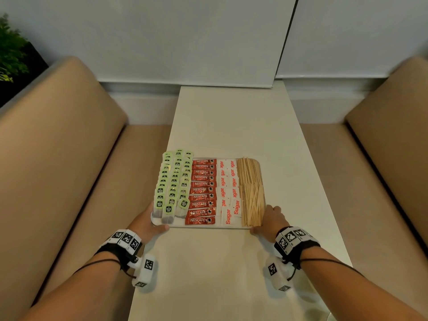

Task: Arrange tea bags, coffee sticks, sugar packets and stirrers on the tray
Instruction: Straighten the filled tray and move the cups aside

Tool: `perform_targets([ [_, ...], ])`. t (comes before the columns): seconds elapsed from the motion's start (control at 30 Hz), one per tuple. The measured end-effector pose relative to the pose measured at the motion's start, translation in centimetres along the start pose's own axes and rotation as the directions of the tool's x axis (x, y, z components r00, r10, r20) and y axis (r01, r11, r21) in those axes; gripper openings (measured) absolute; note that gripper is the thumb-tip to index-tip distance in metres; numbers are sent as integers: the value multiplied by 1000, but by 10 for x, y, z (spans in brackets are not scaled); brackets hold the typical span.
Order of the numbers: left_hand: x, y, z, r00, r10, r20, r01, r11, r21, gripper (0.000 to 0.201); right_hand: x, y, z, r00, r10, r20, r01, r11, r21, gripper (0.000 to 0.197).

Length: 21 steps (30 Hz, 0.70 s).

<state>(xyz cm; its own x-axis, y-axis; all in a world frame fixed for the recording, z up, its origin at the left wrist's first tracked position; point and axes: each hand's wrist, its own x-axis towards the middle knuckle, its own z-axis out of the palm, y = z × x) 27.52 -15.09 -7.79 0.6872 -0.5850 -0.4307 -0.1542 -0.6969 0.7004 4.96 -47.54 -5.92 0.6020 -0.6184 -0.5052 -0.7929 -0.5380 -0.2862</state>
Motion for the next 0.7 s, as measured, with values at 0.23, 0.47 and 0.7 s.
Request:
perform_targets([
  [0.23,4,-11,-4,1000,-13,24,13,1000,-2,89,0,1,-1,1000,4,21,-4,1000,-3,78],
  [0.47,-2,-3,-6,999,-21,42,21,1000,-7,88,-2,-2,-3,1000,18,21,-18,1000,-3,78],
  [0.7,-3,0,-10,994,-87,65,88,996,-8,93,-7,3,-9,998,-2,62,0,999,32,74],
])
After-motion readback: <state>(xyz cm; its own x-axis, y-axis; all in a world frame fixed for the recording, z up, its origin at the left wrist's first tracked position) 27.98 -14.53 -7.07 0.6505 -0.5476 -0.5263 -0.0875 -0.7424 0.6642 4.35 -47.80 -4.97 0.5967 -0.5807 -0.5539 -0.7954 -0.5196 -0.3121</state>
